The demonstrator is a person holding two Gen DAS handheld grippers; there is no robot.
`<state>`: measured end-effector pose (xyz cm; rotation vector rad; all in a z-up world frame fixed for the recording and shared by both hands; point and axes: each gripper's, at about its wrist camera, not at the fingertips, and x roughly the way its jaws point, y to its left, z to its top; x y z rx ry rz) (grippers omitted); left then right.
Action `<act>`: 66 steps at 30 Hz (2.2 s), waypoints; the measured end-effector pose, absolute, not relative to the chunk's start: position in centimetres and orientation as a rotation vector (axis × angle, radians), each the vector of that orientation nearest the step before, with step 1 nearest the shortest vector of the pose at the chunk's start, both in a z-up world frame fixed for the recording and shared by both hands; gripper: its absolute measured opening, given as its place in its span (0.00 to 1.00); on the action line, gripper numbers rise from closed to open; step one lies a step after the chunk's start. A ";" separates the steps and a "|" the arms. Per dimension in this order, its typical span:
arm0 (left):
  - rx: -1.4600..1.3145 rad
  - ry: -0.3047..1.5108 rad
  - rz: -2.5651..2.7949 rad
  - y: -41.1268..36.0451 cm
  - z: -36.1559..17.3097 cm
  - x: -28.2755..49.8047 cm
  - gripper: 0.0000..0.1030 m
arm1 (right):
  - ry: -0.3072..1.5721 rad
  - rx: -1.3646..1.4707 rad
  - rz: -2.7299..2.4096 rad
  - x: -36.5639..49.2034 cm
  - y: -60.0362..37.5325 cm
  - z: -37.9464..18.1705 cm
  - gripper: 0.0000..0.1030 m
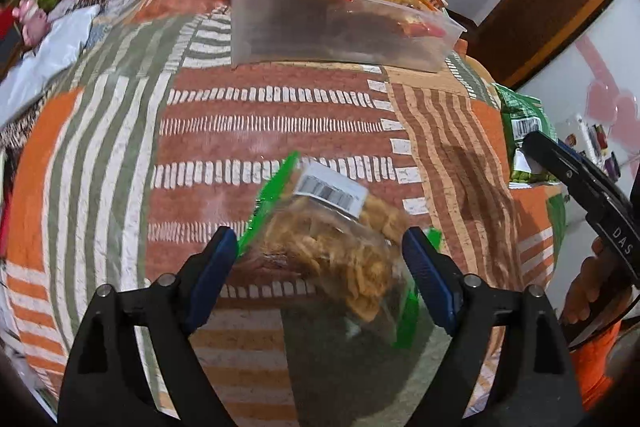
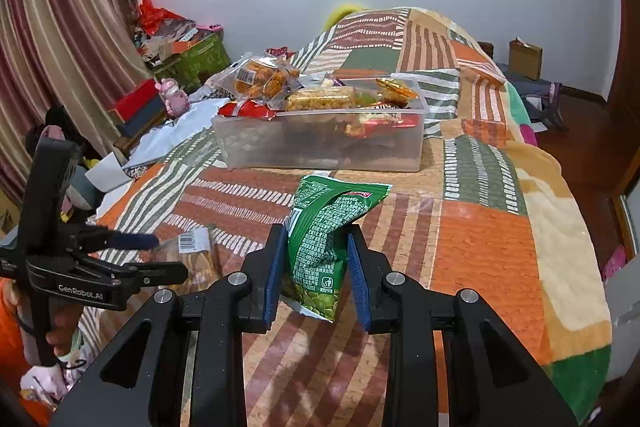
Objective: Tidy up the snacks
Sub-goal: 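Carry the pea bag and cookie bag toward the clear box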
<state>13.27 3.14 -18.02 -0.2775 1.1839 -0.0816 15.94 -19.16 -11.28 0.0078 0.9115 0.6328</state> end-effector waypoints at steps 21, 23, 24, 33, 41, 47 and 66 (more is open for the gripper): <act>-0.069 1.082 -0.216 -3.9 -19.2 18.6 0.69 | 0.921 0.074 0.562 16.0 -23.5 -11.8 0.27; -0.060 1.072 -0.218 -3.5 -19.0 18.3 0.65 | 0.922 0.079 0.563 16.1 -23.6 -11.8 0.27; -0.055 1.059 -0.213 -3.1 -18.7 18.1 0.65 | 0.922 0.081 0.565 16.2 -23.6 -11.9 0.27; 0.000 0.993 -0.178 -0.2 -16.4 17.9 0.58 | 0.917 0.079 0.588 16.2 -22.7 -11.8 0.27; -0.068 0.941 -0.191 1.1 -14.5 17.5 0.51 | 0.906 0.082 0.585 16.9 -22.5 -11.2 0.27; -0.086 0.912 -0.173 2.1 -13.4 17.4 0.48 | 0.896 0.079 0.594 17.5 -22.0 -10.8 0.27; -0.028 1.013 -0.265 2.2 -14.9 17.8 0.71 | 0.901 0.066 0.597 19.6 -20.9 -11.0 0.27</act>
